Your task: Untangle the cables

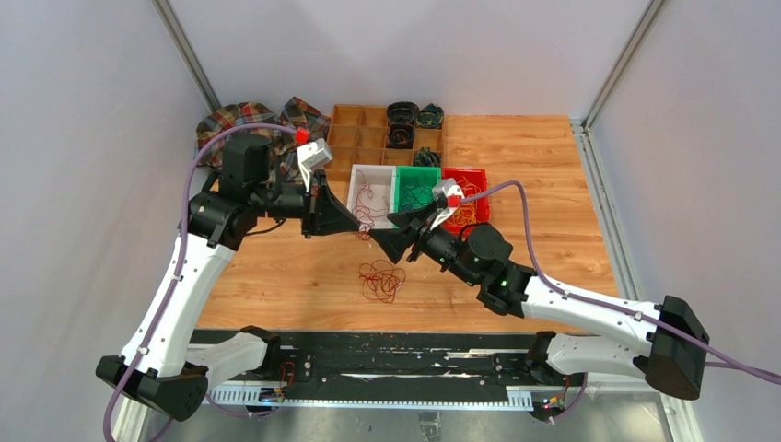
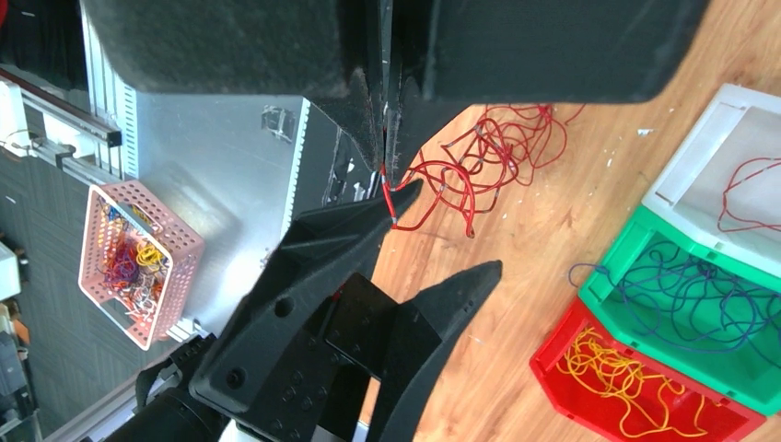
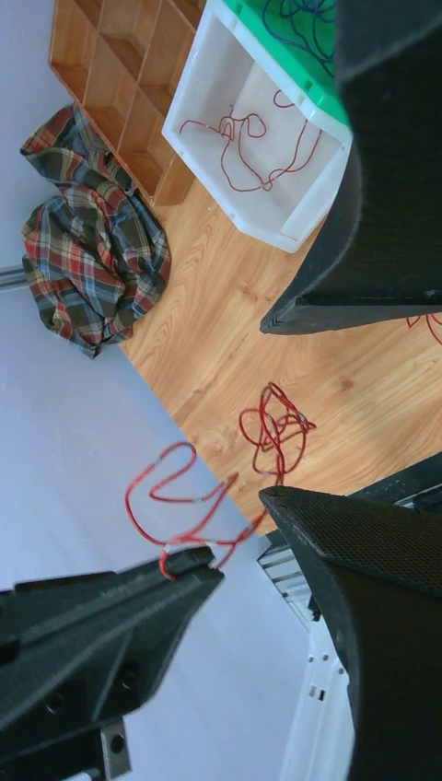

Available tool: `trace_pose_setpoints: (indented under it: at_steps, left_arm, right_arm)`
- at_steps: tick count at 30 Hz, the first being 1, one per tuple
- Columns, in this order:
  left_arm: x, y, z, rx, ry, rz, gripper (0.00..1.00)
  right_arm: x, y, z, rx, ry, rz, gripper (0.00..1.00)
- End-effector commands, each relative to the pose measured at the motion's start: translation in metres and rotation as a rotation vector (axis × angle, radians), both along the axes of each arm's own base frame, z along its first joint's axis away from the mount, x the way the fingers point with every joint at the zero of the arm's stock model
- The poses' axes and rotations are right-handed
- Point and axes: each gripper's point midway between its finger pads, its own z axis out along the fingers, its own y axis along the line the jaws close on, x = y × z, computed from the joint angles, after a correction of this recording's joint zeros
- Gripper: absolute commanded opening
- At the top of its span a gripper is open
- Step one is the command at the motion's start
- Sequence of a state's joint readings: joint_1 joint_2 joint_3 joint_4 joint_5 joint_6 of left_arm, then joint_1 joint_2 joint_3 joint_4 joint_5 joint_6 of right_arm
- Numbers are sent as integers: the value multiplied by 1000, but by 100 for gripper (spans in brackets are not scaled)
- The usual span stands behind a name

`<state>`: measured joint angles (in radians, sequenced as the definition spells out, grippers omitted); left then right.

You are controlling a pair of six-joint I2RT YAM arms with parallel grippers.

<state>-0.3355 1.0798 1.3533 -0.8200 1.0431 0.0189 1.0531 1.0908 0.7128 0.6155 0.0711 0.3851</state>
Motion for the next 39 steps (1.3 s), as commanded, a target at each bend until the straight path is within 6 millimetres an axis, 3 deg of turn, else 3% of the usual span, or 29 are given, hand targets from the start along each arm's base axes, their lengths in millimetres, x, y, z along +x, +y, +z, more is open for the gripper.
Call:
trace_pose_setpoints:
  at_steps: [1,6,11,16,23,28,39]
  left_arm:
    - [2,1,2,9,-15,27,1]
    - [12,3,3,16,-24,89,1]
    - [13,2,3,10,-8,100,1]
    - [11,1,6,1,3,94,1]
    - [1,1,13,-26,13,68,1]
    - [-6,1,19,-41,18,53,1]
    - [-15,0,23,-63,55,28,1]
  right_arm:
    - [-16,7,18,-3,-89,55,62]
    - [-25,-3,14,-16,-105,49,62]
    - [-28,1,26,-16,-143,50,62]
    - [-15,17,38,-41,-181,23,62]
    - [9,25,39,-70,-198,-83,61]
    - [17,33,39,-77,-212,-100,61]
    - [34,47,51,44,-232,-161,61]
